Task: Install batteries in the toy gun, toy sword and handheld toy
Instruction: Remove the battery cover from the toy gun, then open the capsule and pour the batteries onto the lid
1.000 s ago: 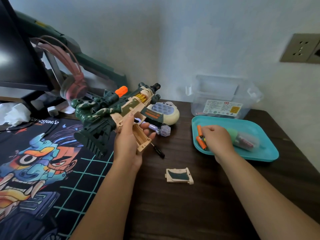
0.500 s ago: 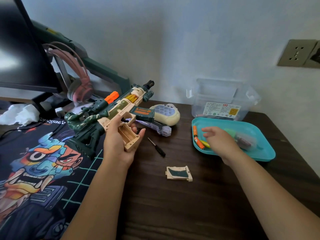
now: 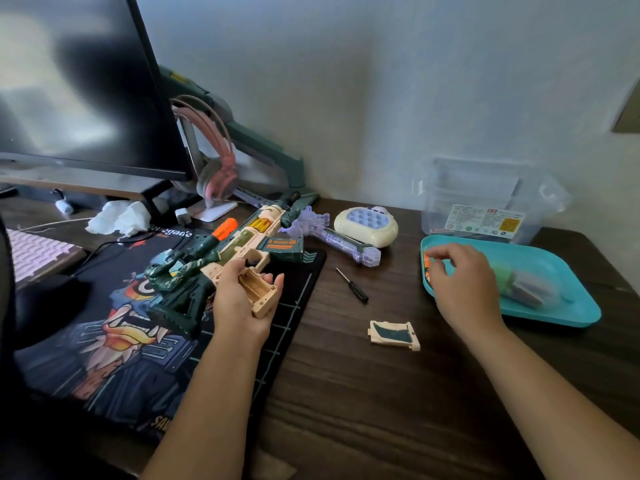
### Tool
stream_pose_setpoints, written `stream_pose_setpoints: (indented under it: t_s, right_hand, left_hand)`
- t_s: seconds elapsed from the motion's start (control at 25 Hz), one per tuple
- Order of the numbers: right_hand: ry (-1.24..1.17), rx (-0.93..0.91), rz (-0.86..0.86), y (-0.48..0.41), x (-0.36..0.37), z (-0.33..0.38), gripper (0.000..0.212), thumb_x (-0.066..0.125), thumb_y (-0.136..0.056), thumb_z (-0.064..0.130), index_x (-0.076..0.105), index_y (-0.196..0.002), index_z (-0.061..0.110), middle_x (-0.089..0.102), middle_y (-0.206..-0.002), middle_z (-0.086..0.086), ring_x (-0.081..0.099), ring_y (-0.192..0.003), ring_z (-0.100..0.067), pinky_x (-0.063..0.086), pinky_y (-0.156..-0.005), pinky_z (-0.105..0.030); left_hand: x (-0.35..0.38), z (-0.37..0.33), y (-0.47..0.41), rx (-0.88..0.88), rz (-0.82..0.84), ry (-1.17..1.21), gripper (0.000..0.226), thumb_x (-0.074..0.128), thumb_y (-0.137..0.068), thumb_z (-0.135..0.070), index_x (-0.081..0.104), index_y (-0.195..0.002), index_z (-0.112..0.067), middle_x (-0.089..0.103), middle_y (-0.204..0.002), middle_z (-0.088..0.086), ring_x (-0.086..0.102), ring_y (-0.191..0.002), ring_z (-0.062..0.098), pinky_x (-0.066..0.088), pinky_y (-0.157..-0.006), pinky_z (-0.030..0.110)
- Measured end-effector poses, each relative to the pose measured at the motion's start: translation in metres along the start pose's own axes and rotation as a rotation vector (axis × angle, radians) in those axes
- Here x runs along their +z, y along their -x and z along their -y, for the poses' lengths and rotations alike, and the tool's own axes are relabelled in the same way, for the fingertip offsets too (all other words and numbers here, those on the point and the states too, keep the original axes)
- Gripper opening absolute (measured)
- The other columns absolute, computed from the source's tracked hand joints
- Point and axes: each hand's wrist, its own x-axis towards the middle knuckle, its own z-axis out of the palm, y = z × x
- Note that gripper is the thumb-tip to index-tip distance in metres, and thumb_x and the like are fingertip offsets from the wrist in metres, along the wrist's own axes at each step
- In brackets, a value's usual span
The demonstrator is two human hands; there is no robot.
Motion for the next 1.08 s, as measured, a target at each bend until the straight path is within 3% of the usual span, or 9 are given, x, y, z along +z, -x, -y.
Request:
stream_pose_setpoints:
  t_s: [0.08, 0.2, 0.28, 0.4, 0.52, 0.64, 0.8, 0.92, 1.08]
  right_hand:
    - [-0.064, -0.048, 0.035, 0.007, 0.005, 0.017, 0.021, 0.053, -0.089, 0.005, 0.069, -0.094, 0.018, 0.061, -0.095, 0.004, 0.049, -0.097, -0.012, 0.034, -0.08, -0.023]
    - [-0.137, -0.053, 0.1, 0.018, 0.011, 0.031, 0.024, 0.051, -0.09, 0.006, 0.069, -0.094, 0.021, 0.059, -0.093, 0.007, 0.047, -0.095, -0.008, 0.034, -0.078, -0.023]
    - [-0.159, -0.053, 0.11, 0.026, 0.011, 0.032, 0.023, 0.051, -0.09, 0.005, 0.069, -0.094, 0.02, 0.059, -0.092, 0.006, 0.049, -0.095, -0.01, 0.038, -0.082, -0.025]
    - [-0.179, -0.039, 0.088, 0.03, 0.007, 0.029, 0.026, 0.05, -0.089, 0.002, 0.069, -0.092, 0.019, 0.058, -0.088, 0.01, 0.049, -0.095, -0.01, 0.038, -0.09, -0.026]
    - [-0.194, -0.028, 0.085, 0.032, 0.005, 0.027, 0.028, 0.049, -0.089, 0.0, 0.069, -0.091, 0.02, 0.056, -0.086, 0.014, 0.049, -0.097, -0.01, 0.036, -0.086, -0.023]
    - [-0.179, -0.017, 0.104, 0.03, 0.002, 0.022, 0.029, 0.047, -0.09, 0.001, 0.069, -0.094, 0.02, 0.058, -0.09, 0.01, 0.051, -0.098, -0.011, 0.039, -0.081, -0.026]
    - [-0.127, -0.017, 0.063, 0.021, -0.01, 0.005, 0.028, 0.047, -0.091, 0.001, 0.069, -0.095, 0.019, 0.063, -0.098, 0.003, 0.05, -0.098, -0.013, 0.035, -0.08, -0.022]
    - [0.08, 0.042, -0.056, 0.008, -0.026, -0.027, 0.027, 0.05, -0.092, 0.006, 0.069, -0.105, 0.02, 0.062, -0.111, 0.002, 0.047, -0.11, -0.015, 0.034, -0.091, -0.023]
    - [0.375, 0.181, 0.067, -0.018, -0.044, -0.076, 0.041, 0.051, -0.094, 0.02, 0.051, -0.135, 0.02, 0.049, -0.14, -0.005, 0.031, -0.135, -0.027, 0.024, -0.114, -0.04]
  left_hand:
    - [-0.001, 0.003, 0.001, -0.016, 0.006, 0.001, 0.02, 0.061, -0.095, -0.027, 0.057, -0.087, -0.008, 0.053, -0.077, 0.01, 0.057, -0.069, 0.017, 0.061, -0.056, 0.031]
    - [-0.006, 0.003, 0.002, -0.075, 0.072, -0.053, 0.026, 0.06, -0.095, -0.033, 0.058, -0.093, -0.007, 0.057, -0.082, 0.013, 0.062, -0.076, 0.021, 0.06, -0.071, 0.04]
    - [-0.016, -0.005, 0.006, -0.143, 0.182, -0.384, 0.039, 0.057, -0.094, -0.045, 0.059, -0.099, -0.007, 0.067, -0.087, 0.017, 0.07, -0.083, 0.03, 0.06, -0.074, 0.042]
    - [-0.032, -0.02, 0.022, -0.155, 0.25, -1.068, 0.06, 0.049, -0.09, -0.066, 0.058, -0.108, -0.01, 0.075, -0.084, 0.022, 0.076, -0.078, 0.034, 0.061, -0.056, 0.034]
    - [-0.032, -0.03, 0.037, -0.079, 0.181, -1.437, 0.075, 0.043, -0.09, -0.071, 0.06, -0.102, 0.001, 0.074, -0.072, 0.02, 0.075, -0.064, 0.028, 0.056, -0.051, 0.028]
    - [-0.011, -0.032, 0.045, 0.073, 0.132, -1.711, 0.074, 0.039, -0.093, -0.068, 0.065, -0.089, 0.002, 0.074, -0.065, 0.015, 0.073, -0.059, 0.023, 0.055, -0.053, 0.026]
    - [0.041, -0.002, 0.05, 0.411, 0.311, -1.746, 0.056, 0.047, -0.094, -0.062, 0.07, -0.086, -0.012, 0.074, -0.069, 0.004, 0.073, -0.062, 0.019, 0.061, -0.07, 0.035]
    - [0.09, 0.053, 0.053, 0.49, 0.581, -1.679, 0.035, 0.053, -0.093, -0.056, 0.069, -0.094, -0.026, 0.073, -0.083, -0.004, 0.07, -0.072, 0.013, 0.06, -0.078, 0.037]
    - [0.136, 0.134, 0.057, 0.47, 0.83, -1.444, 0.033, 0.06, -0.093, -0.041, 0.065, -0.122, -0.026, 0.069, -0.104, -0.007, 0.062, -0.062, 0.005, 0.058, -0.065, 0.026]
